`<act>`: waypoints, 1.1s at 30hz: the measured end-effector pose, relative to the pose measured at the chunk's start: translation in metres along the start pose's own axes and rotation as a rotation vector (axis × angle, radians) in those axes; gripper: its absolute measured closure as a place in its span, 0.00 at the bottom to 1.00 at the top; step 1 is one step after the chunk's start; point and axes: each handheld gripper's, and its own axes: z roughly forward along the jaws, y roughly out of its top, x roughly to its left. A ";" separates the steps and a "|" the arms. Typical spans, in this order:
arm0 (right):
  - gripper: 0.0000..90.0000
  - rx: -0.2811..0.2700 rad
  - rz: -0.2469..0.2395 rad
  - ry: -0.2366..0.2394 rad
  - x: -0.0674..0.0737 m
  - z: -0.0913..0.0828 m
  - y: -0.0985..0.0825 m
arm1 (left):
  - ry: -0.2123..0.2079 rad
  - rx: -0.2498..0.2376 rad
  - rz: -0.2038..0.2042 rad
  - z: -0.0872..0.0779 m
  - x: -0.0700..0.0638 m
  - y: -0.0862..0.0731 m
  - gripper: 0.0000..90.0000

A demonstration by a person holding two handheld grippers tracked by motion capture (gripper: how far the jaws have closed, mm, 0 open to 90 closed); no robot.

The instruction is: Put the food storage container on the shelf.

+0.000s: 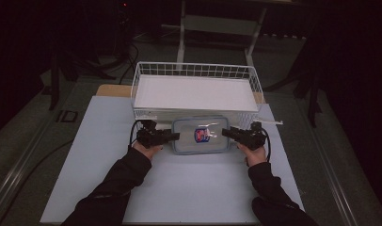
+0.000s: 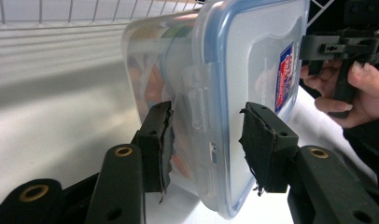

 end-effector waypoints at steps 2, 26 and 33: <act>0.54 0.001 0.005 -0.001 -0.001 0.000 -0.001 | -0.003 -0.011 -0.004 0.001 0.001 -0.001 0.60; 0.46 -0.088 -0.104 -0.252 0.011 0.015 -0.007 | 0.091 -0.106 -0.039 0.012 0.009 0.002 0.48; 0.46 -0.099 -0.121 -0.307 0.013 0.021 -0.006 | 0.189 -0.130 0.022 0.012 0.004 0.006 0.47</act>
